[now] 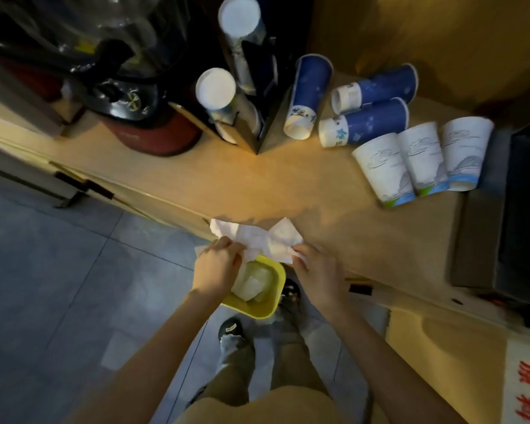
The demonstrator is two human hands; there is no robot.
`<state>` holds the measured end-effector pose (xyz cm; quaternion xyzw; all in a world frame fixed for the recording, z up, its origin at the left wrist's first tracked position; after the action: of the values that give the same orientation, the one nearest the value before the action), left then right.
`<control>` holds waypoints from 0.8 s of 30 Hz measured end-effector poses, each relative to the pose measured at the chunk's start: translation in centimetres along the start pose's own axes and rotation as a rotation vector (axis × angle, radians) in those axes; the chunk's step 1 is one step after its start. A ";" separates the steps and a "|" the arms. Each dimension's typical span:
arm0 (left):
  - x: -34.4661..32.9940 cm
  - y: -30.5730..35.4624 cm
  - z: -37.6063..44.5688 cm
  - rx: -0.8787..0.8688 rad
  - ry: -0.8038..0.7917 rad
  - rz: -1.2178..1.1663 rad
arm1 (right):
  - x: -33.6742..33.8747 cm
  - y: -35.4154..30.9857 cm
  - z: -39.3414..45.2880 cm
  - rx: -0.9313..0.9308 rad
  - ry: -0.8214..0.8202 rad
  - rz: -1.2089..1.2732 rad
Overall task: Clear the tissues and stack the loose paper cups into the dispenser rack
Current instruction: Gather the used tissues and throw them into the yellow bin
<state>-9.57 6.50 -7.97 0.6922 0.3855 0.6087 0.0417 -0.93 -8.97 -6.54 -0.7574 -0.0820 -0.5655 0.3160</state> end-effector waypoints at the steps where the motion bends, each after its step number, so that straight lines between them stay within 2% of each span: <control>1: 0.0 -1.0 -0.8 0.018 0.002 -0.047 | -0.3 -0.9 -0.6 0.016 0.013 0.014; 4: -0.7 -4.8 -2.7 0.098 0.023 -0.175 | -3.3 -1.8 -2.0 -0.018 -0.048 0.066; 8: -3.9 -8.6 -4.4 0.160 -0.024 -0.307 | -9.6 -1.6 -3.1 -0.055 -0.174 0.128; 13: -11.0 -14.2 -5.1 0.359 -0.152 -0.391 | -17.3 2.3 -3.0 -0.252 -0.251 0.254; 17: -17.2 -17.9 -4.1 0.392 -0.184 -0.359 | -24.0 5.8 -2.6 -0.346 -0.304 0.302; 24: -27.2 -24.3 2.0 0.334 -0.088 -0.346 | -37.8 10.9 1.2 -0.303 -0.308 0.272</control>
<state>-18.52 8.47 -43.36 0.6391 0.5913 0.4896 0.0469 -7.80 -8.02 -45.30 -0.8774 0.0593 -0.4014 0.2558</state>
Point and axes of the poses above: each hand's wrist, its own z-axis towards the middle knuckle, its own x-axis out of the back of the hand, y = z × x, the point moved 10 cm from there along z, towards the middle knuckle, and after that the axes turned 9 degrees about -z, right-handed, at the moved point
